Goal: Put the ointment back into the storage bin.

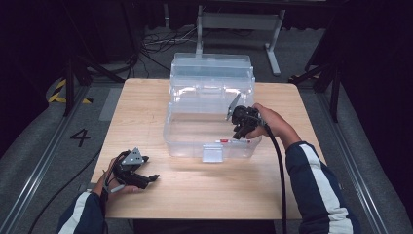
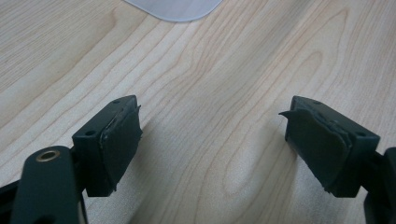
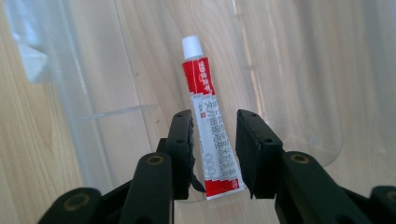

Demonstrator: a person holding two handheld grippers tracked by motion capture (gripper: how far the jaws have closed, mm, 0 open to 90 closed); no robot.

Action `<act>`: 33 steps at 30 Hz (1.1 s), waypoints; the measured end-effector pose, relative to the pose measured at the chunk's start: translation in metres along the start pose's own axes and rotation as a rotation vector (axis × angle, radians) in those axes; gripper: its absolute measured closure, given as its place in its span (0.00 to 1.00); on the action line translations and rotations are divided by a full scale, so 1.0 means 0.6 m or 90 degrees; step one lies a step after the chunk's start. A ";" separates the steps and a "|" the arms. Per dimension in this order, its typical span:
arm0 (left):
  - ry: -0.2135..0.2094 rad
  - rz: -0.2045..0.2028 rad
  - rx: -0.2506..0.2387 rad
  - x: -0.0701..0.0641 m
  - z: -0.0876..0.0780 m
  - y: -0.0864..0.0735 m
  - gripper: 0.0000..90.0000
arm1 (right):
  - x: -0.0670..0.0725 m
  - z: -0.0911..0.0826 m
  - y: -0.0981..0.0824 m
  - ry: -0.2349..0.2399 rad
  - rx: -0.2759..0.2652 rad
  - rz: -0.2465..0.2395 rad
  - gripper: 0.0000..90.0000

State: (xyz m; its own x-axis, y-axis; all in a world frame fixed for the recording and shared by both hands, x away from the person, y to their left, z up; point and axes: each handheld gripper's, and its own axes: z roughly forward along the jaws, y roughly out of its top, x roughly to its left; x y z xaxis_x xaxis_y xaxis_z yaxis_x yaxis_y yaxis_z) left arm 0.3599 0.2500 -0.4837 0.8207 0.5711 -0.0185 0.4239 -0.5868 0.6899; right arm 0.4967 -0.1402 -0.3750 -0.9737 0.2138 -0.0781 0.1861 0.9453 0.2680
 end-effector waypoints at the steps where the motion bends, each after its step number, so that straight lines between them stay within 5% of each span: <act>1: 0.000 -0.001 0.000 0.000 0.000 0.000 0.21 | 0.002 -0.005 -0.002 -0.005 -0.012 0.002 0.74; 18: 0.021 -0.004 0.048 -0.004 0.003 0.028 0.28 | 0.021 -0.074 -0.073 -0.063 -0.230 0.030 0.68; 33: 0.067 0.038 -0.043 -0.015 -0.049 0.122 0.36 | 0.012 -0.140 -0.089 -0.175 -0.364 0.040 0.58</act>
State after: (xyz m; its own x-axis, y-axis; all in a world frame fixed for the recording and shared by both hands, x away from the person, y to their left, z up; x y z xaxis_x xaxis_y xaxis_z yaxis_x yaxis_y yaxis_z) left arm 0.3723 0.2186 -0.4117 0.7972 0.5957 0.0982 0.3455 -0.5835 0.7349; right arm 0.4687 -0.2101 -0.3094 -0.8799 0.3917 -0.2688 0.0686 0.6645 0.7441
